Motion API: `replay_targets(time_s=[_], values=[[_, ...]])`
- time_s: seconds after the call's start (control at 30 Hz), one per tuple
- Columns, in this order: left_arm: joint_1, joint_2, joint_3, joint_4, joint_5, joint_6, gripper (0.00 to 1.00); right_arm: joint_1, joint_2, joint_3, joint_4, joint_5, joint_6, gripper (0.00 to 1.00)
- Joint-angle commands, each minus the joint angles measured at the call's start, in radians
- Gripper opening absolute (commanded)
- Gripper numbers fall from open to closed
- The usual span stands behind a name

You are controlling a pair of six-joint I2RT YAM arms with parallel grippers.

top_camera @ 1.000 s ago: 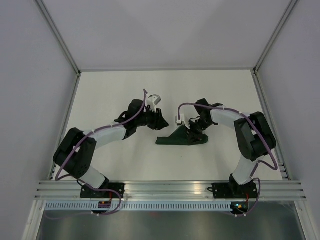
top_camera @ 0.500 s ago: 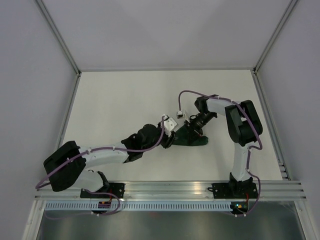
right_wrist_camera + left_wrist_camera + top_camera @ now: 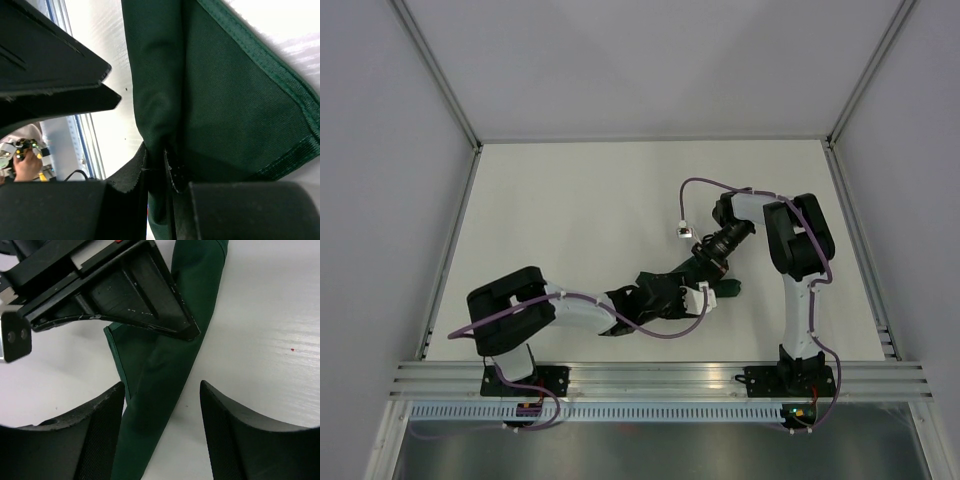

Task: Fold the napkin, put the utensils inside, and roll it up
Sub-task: Roll the napkin with the utensil

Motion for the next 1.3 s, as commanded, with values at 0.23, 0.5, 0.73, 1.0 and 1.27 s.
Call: replay_targets(time_s=[0.23,0.5,0.73,1.0,1.27], values=[[-0.029,0.113,0.075,0.064,-0.005,0.233,0.68,-0.020,0.087,0.018,0.073,0.165,-0.077,0.02],[-0.027,0.172,0.095,0.042,0.032,0.267,0.62,-0.023,0.090,0.026,0.059,0.161,-0.083,0.02],[-0.018,0.212,0.158,-0.093,0.096,0.226,0.37,-0.021,0.095,0.027,0.050,0.161,-0.089,0.02],[0.000,0.227,0.201,-0.221,0.141,0.150,0.03,-0.021,0.087,0.027,0.044,0.159,-0.092,0.03],[0.022,0.222,0.237,-0.324,0.249,0.043,0.02,-0.026,0.003,0.041,0.052,0.127,-0.051,0.29]])
